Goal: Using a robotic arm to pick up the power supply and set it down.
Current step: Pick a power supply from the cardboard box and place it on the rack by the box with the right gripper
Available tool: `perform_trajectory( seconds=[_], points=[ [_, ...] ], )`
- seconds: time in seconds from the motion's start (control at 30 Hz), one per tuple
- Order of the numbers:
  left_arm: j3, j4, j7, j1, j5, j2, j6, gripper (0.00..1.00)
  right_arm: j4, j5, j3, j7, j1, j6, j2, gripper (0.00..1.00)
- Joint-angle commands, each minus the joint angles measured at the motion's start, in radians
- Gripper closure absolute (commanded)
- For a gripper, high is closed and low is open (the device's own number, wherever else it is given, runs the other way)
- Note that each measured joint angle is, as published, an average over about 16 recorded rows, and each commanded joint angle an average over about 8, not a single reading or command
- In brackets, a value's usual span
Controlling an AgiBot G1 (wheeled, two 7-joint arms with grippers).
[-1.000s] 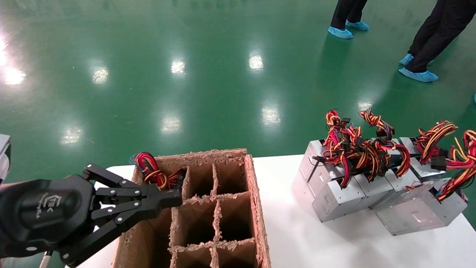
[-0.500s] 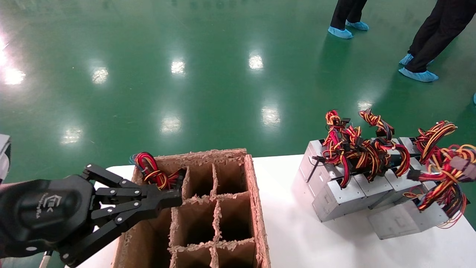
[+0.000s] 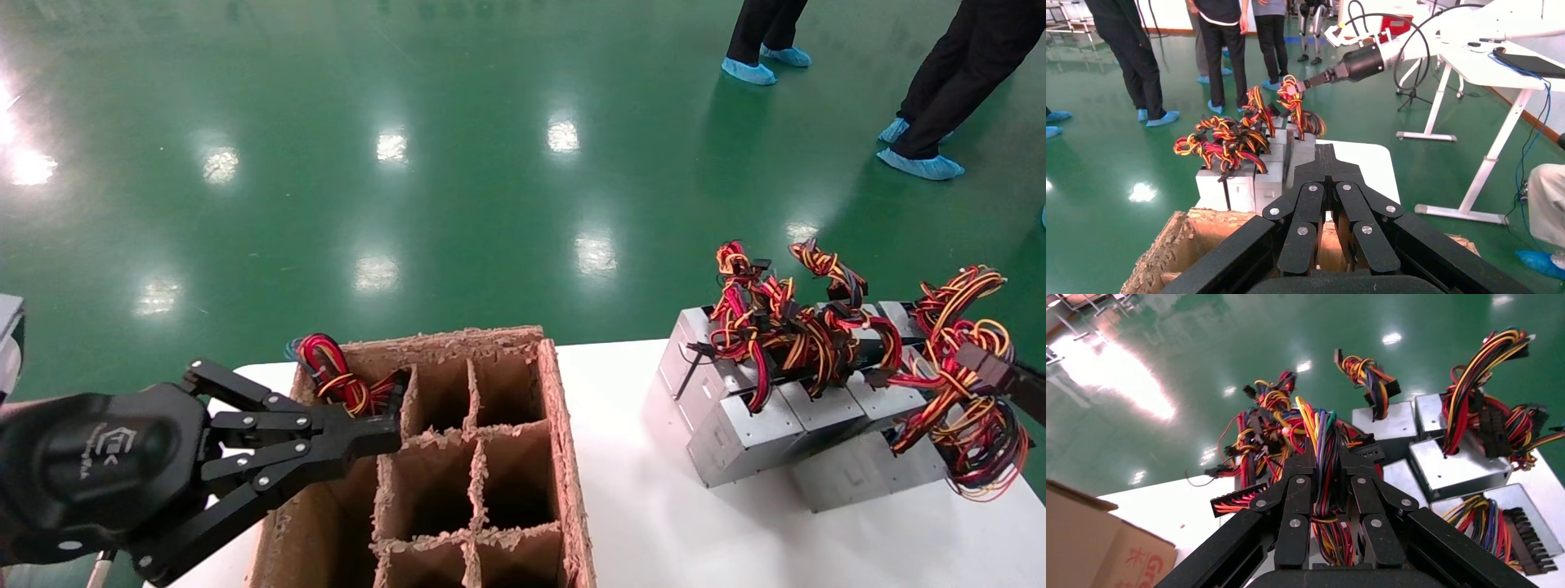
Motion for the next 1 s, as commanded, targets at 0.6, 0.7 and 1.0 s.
perform_trajectory(
  seconds=[0.6,0.7,1.0],
  points=[
    [0.000,0.000,0.000,0.000,0.000,0.000,0.000,1.00,-0.064,-0.133,-0.215,0.060,0.266,0.094,-0.067,1.00],
    [0.000,0.000,0.000,0.000,0.000,0.000,0.000,1.00,-0.081,-0.154,-0.242,0.068,0.310,0.100,-0.078,1.00],
    [0.000,0.000,0.000,0.000,0.000,0.000,0.000,1.00,-0.122,-0.199,-0.298,0.085,0.406,0.085,-0.098,1.00]
  ],
)
